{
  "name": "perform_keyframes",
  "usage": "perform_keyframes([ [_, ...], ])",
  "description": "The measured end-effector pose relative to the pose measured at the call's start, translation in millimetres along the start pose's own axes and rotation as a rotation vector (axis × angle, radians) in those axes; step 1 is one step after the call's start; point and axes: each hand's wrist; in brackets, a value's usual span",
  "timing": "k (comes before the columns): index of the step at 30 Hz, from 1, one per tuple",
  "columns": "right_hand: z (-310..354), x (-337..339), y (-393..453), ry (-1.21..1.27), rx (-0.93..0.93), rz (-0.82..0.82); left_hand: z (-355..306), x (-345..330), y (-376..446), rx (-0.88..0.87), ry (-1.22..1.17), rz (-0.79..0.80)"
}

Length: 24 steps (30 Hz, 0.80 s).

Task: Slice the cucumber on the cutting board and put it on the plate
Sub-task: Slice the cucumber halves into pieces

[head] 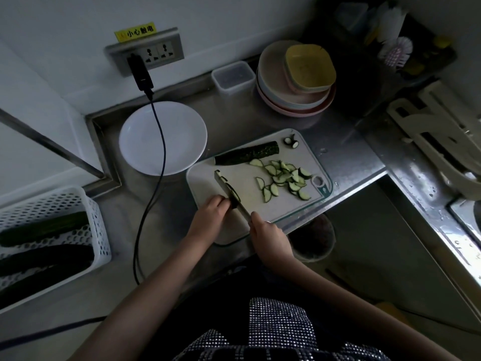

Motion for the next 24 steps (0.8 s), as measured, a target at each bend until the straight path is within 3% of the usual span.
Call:
perform_keyframes([
  [11, -3.2, -4.7, 3.4, -0.043, -0.017, -0.01, 1.8, 0.0, -3.1, 0.017, 0.055, 0.003],
  [18, -16.8, 8.2, 6.7, 0.121, -0.151, -0.174, 5.2, -6.1, -2.3, 0.012, -0.03, -0.016],
  [24, -10.5, -0.8, -0.5, 0.105, -0.013, -0.091, 3.5, -4.0, -3.5, -0.012, 0.039, -0.01],
])
Point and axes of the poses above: each hand's wrist, its own y-axis towards the middle knuckle, its own x-axis out of the back of the hand, z = x × y
